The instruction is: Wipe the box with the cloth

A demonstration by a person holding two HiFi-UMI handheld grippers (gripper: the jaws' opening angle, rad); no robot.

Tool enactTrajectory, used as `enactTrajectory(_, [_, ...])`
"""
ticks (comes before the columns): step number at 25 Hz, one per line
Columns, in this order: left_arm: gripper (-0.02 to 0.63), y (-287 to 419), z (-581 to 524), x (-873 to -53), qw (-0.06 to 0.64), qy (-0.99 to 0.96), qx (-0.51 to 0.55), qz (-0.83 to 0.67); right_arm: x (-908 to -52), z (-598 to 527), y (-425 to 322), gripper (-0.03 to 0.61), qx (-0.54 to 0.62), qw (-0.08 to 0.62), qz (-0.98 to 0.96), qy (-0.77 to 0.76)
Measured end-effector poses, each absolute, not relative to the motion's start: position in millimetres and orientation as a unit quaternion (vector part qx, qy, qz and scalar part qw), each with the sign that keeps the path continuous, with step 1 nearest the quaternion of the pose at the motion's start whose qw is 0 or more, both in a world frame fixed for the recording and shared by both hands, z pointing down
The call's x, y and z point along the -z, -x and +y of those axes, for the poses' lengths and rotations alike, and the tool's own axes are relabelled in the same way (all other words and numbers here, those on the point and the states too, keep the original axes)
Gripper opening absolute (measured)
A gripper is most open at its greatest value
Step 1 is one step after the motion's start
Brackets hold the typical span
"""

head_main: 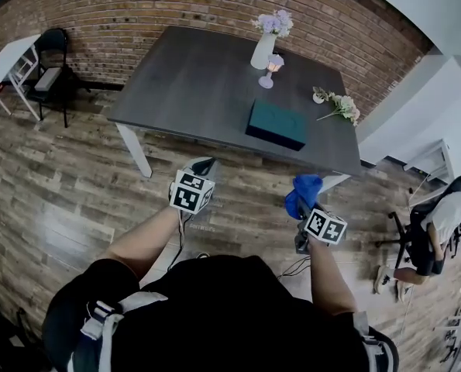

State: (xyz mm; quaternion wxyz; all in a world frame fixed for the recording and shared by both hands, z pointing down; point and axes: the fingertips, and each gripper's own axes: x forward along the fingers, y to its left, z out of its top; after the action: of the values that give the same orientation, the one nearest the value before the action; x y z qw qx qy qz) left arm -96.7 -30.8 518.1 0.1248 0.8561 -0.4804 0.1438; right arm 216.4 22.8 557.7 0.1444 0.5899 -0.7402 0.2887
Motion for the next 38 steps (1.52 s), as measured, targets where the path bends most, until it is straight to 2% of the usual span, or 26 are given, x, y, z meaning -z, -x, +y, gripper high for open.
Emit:
enactTrajectory(6, [0.010,94.3,-36.8,-542.0,0.146,-0.859,-0.169,-0.460,-583.0,38.0,-217.4,0.155,-0.318,0.143,-0.724,-0.595])
enactTrajectory(14, [0.010,37.2,-60.5,-565.8,0.159,-0.872,-0.192,-0.420,-603.5,19.0,-260.5,0.153,-0.346,0.148,-0.705,-0.601])
enactTrajectory(22, [0.010,-0.4,-160.5,-567.6,0.161,-0.845,-0.185,-0.475,-620.7,-99.3,-309.3,0.154,-0.348,0.153,-0.731,-0.567])
enactTrajectory(26, [0.011,-30.1,-219.4,-547.9,0.159,-0.838,-0.169,-0.494,-603.0,-177.3,-331.4,0.154,-0.330,0.163,-0.758,-0.538])
enactTrajectory(34, [0.010,-29.9,-274.7,-531.0,0.171,-0.797,-0.141,-0.562,-600.2,-250.4,-341.4,0.155,-0.330,0.180,-0.797,-0.472])
enactTrajectory(38, [0.010,9.8,-292.0,-531.3,0.185,-0.770,-0.131,-0.597,-594.5,-266.7,-329.3,0.155,-0.324,0.177,-0.805,-0.464])
